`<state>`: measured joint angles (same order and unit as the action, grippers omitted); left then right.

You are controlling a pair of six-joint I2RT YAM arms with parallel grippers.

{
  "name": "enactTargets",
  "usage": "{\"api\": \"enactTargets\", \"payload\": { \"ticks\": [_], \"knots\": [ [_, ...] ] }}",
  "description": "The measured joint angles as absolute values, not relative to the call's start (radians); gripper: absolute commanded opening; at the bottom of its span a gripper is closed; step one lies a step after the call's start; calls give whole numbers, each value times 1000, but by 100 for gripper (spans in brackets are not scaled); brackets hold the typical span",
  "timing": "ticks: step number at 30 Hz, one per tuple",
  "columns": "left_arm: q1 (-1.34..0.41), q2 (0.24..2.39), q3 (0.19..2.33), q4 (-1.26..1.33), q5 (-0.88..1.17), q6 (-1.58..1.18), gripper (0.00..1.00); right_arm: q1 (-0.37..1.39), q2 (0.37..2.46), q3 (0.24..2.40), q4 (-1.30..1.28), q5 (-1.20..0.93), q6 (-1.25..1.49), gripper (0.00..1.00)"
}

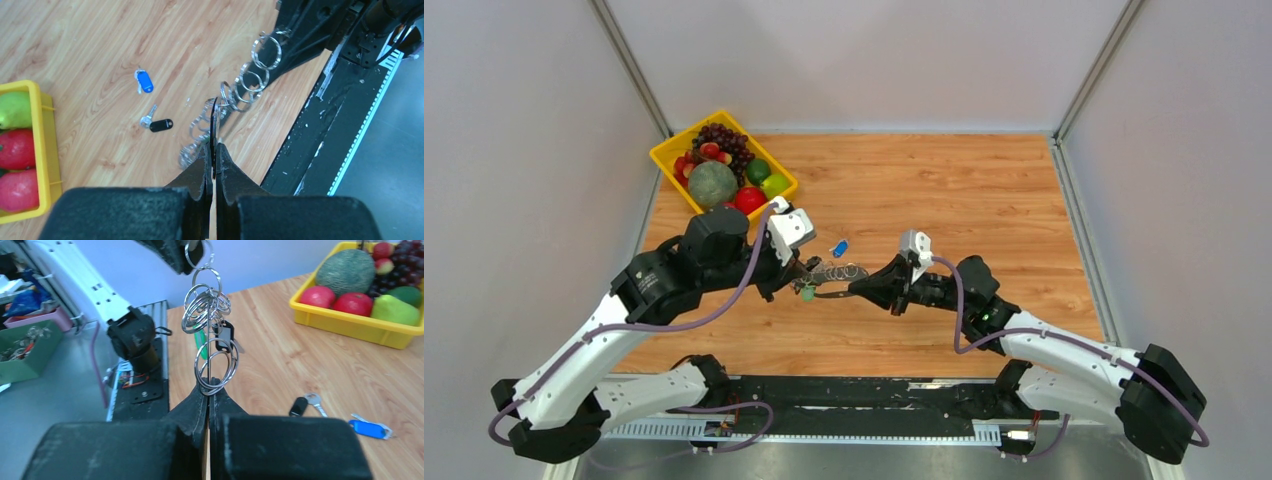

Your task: Remove the keys from the keyring

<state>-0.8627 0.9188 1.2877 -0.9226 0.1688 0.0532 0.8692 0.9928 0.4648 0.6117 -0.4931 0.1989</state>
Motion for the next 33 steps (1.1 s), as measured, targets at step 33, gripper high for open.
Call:
{"api": "enactTargets", "payload": {
  "ticks": [33],
  "knots": [
    [-869,849,1129,-739,38,102,0,935,936,588,392,-350,121,23]
  ]
}}
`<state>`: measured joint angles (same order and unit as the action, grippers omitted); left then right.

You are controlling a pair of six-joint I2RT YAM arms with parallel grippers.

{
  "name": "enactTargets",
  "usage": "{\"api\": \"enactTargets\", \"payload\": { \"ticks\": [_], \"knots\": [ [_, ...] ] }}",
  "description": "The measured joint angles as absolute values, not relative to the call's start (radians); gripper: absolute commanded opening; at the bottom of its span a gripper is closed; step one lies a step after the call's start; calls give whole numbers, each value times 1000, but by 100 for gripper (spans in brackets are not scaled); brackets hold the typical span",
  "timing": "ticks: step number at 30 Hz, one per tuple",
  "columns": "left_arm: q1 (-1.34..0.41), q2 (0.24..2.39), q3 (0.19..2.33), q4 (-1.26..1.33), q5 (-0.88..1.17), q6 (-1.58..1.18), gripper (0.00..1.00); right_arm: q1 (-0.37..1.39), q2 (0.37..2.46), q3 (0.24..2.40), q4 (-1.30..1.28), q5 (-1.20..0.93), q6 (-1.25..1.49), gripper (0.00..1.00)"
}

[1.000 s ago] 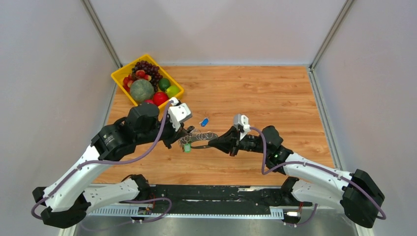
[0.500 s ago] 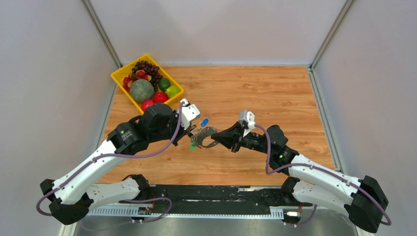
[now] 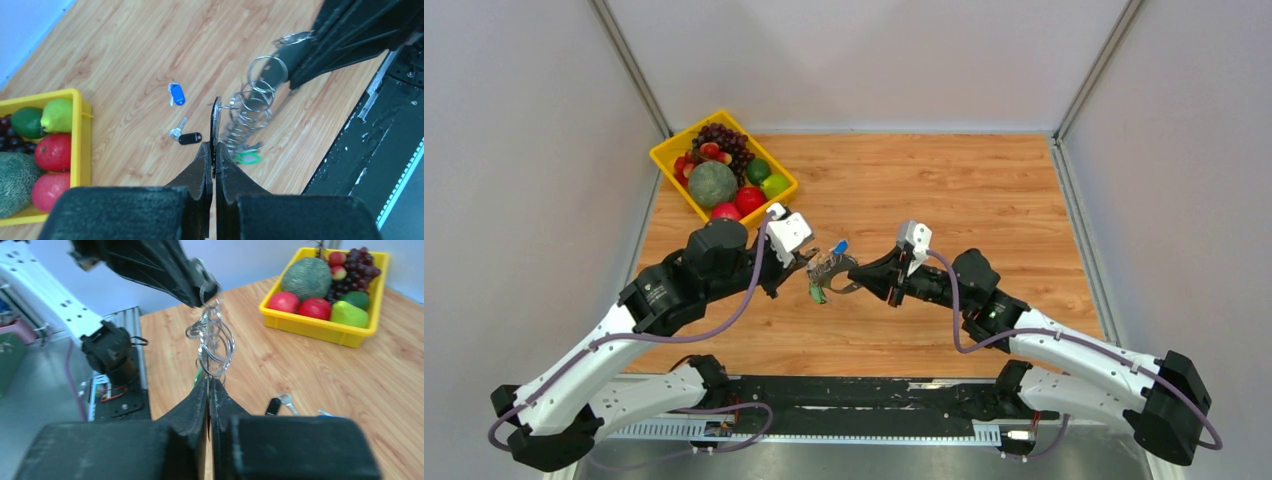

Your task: Remove the keys from the keyring

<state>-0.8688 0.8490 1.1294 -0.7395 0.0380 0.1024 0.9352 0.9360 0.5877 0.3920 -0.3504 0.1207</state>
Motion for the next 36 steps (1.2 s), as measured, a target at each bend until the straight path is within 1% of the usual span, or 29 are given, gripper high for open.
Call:
{"api": "enactTargets", "payload": {
  "ticks": [1,2,3,4,6,10,16,19,25,27,29,33,35,36],
  "knots": [
    [-868,842,1129,-737,35,103,0,934,941,586,389,-332,123,40],
    [-868,834,1129,-733,33,103,0,933,945,583,389,-318,128,52],
    [-869,828,1129,-729,32,103,0,933,950,578,391,-307,133,63],
    [-868,821,1130,-727,31,104,0,933,957,569,395,-299,132,70],
    [-868,812,1134,-726,32,110,0,933,978,553,395,-284,137,72],
    [-868,810,1145,-727,52,123,0,933,1016,546,374,-280,136,71],
    [-868,813,1147,-736,75,141,0,933,972,561,337,-285,120,70],
    [-868,816,1145,-736,84,141,0,933,931,605,332,-309,112,72],
    [-868,819,1139,-735,108,140,0,933,914,737,324,-340,98,72],
    [-868,822,1137,-735,115,140,0,933,915,770,317,-340,89,70],
    [-868,825,1134,-735,123,139,0,933,917,791,309,-338,80,64],
    [-868,827,1132,-735,132,138,0,933,959,846,301,-335,62,38],
    [-868,827,1132,-734,135,136,0,933,990,866,295,-336,52,14],
    [-868,827,1132,-734,138,136,0,933,1004,873,293,-337,46,6]
  ]
}}
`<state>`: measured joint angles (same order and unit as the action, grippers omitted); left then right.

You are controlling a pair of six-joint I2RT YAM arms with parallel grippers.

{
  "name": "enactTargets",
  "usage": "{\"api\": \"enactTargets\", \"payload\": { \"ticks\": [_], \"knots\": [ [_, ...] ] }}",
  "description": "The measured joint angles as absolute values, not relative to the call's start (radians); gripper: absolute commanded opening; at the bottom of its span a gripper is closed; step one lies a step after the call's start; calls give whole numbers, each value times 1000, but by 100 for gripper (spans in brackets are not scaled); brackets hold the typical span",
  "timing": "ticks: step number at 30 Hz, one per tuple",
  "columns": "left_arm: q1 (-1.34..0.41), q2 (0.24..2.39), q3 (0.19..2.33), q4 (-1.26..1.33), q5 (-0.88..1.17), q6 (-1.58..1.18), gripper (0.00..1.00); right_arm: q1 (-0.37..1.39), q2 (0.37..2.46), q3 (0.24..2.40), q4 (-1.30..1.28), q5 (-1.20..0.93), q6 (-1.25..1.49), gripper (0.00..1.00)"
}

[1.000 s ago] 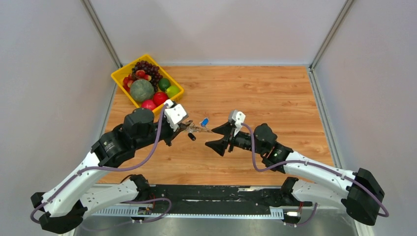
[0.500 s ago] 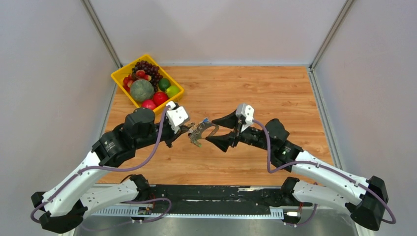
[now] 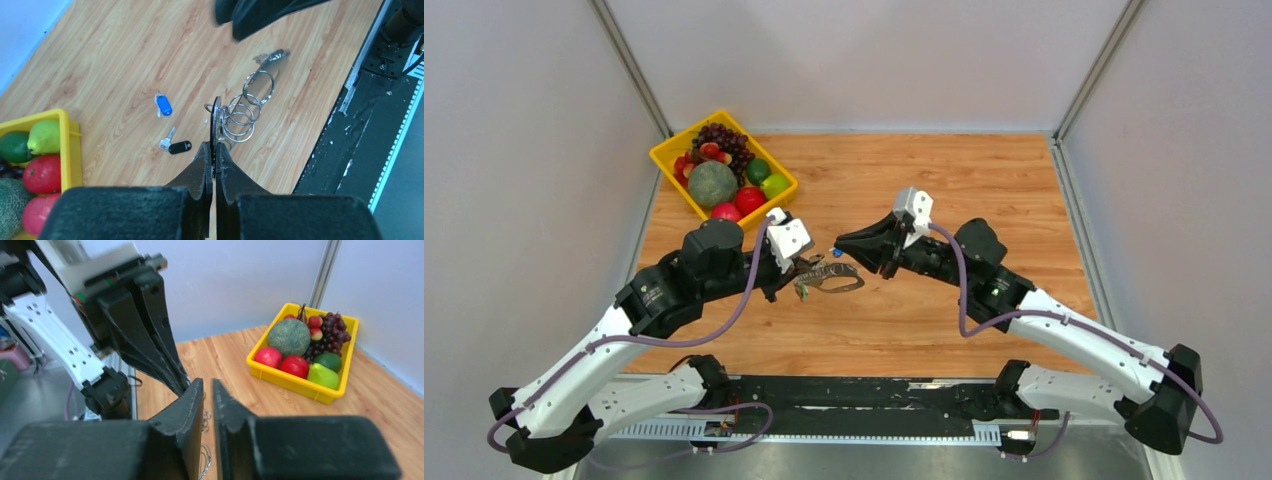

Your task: Remove the keys from the keyring

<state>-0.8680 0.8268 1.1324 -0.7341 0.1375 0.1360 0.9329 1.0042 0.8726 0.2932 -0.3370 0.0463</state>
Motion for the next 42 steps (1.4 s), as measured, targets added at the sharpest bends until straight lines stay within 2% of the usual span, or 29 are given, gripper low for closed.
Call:
{"api": "enactTargets", "payload": {
  "ticks": [1,7,13,14,16,18,28,42],
  "knots": [
    [-868,827,1132,-734,139,136,0,933,1025,881,288,-338,47,0],
    [-868,823,1132,-735,140,136,0,933,1121,889,251,-396,54,0],
    [-868,819,1135,-737,136,138,0,947,1133,881,222,-453,72,0],
    [-868,820,1136,-737,134,138,0,947,1133,880,222,-458,75,2],
    [-868,818,1138,-737,133,139,0,949,1133,880,222,-465,78,17],
    [-868,817,1138,-738,133,139,0,949,1133,880,222,-467,83,26],
    [-868,801,1138,-737,134,141,0,949,1111,880,221,-459,78,51],
    [-868,785,1113,-733,190,164,0,926,1117,897,221,-387,57,48]
  ]
}}
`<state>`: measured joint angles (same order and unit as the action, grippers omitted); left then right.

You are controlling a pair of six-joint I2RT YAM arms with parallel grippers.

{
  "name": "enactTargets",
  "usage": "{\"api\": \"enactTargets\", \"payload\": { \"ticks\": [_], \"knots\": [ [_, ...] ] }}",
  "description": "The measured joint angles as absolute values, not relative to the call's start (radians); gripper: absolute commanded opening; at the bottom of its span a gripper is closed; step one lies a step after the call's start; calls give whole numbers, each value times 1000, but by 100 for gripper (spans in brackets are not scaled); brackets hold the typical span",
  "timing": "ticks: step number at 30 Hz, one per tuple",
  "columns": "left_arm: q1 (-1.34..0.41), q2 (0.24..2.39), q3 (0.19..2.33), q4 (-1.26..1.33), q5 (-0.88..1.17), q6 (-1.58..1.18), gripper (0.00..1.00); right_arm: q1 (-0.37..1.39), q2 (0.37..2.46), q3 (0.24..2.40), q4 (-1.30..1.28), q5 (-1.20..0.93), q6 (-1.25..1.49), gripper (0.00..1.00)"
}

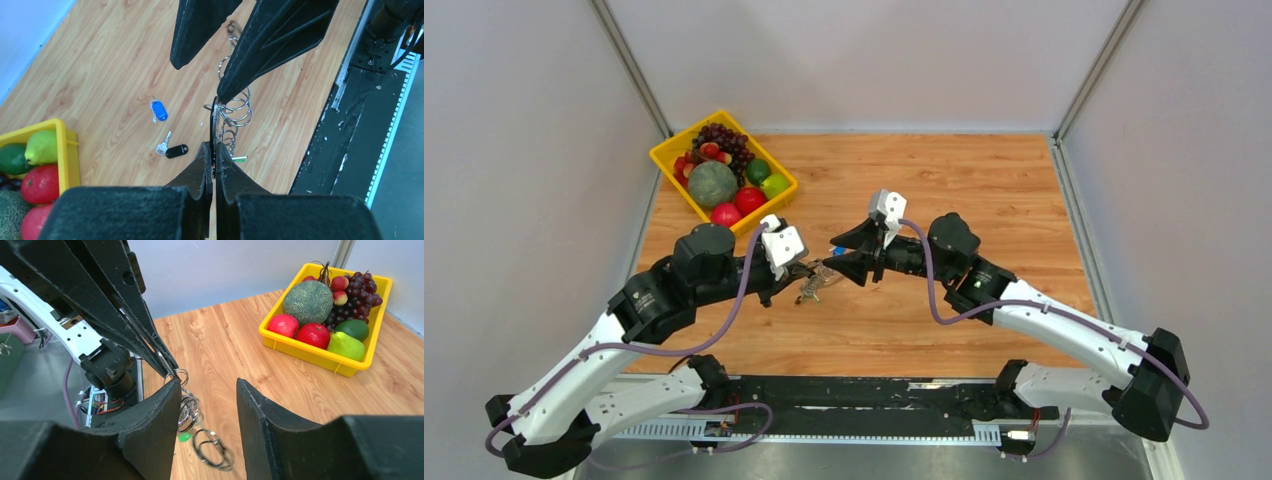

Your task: Remove the keys from the keyring

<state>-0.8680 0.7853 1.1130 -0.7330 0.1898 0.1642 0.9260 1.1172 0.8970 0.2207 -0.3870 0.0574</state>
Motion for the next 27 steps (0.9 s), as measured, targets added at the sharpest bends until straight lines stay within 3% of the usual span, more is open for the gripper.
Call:
{"api": "enactTargets", "payload": {
  "ticks": [27],
  "knots": [
    [-863,777,1092,-729,212,185,0,886,1138,928,162,-430,61,46]
  ]
}}
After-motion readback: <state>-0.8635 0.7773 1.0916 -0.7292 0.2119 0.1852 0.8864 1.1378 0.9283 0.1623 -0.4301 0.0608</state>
